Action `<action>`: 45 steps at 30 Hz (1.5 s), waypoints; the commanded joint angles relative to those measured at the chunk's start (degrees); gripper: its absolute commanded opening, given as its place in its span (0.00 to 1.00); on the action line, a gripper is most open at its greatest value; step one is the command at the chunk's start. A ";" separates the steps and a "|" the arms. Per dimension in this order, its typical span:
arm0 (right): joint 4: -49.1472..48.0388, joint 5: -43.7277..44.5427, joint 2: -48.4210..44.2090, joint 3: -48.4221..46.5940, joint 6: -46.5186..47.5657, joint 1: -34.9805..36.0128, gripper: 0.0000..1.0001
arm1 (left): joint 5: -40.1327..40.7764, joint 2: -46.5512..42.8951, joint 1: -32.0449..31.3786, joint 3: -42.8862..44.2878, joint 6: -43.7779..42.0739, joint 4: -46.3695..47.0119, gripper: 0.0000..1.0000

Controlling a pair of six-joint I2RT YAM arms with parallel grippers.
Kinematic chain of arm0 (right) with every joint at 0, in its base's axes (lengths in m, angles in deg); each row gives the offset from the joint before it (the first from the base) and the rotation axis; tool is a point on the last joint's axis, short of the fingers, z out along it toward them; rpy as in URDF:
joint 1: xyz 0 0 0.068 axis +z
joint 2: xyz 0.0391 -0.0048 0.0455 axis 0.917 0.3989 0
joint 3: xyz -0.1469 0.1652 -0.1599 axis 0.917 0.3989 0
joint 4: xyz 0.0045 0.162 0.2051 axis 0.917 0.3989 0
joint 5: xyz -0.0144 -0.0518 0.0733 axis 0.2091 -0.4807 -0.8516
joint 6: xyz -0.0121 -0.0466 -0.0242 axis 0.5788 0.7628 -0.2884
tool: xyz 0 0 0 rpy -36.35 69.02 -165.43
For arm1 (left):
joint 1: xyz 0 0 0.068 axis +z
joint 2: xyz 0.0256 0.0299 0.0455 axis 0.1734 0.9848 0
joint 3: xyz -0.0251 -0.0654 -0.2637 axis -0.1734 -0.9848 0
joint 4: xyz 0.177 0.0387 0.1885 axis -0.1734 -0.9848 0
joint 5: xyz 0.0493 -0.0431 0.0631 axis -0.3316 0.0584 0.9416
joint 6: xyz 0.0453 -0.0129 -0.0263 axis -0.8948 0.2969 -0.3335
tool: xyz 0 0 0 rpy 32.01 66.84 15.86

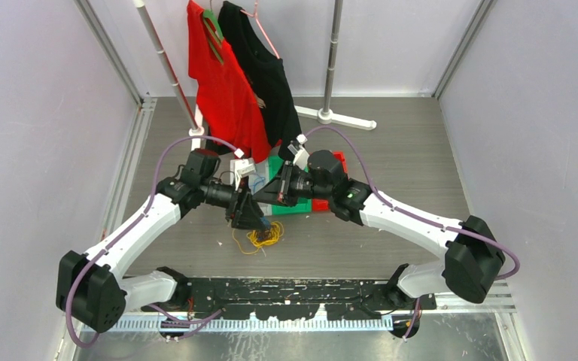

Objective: Untangle the cables

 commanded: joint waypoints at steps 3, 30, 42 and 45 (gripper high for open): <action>-4.87 0.76 0.38 -3.44 -2.29 0.09 0.01 | -3.44 -2.24 0.55 1.65 4.12 3.57 0.29; 8.11 1.68 -6.42 1.80 23.51 0.90 0.80 | 11.92 -6.92 3.50 24.33 -5.58 -26.39 0.00; 4.09 8.62 1.33 -0.17 25.03 7.58 0.71 | 9.94 -7.02 3.42 28.69 -3.05 -28.46 0.00; 2.88 12.90 3.00 -0.65 23.88 7.82 0.64 | 9.67 -6.93 3.41 29.61 -2.39 -28.65 0.00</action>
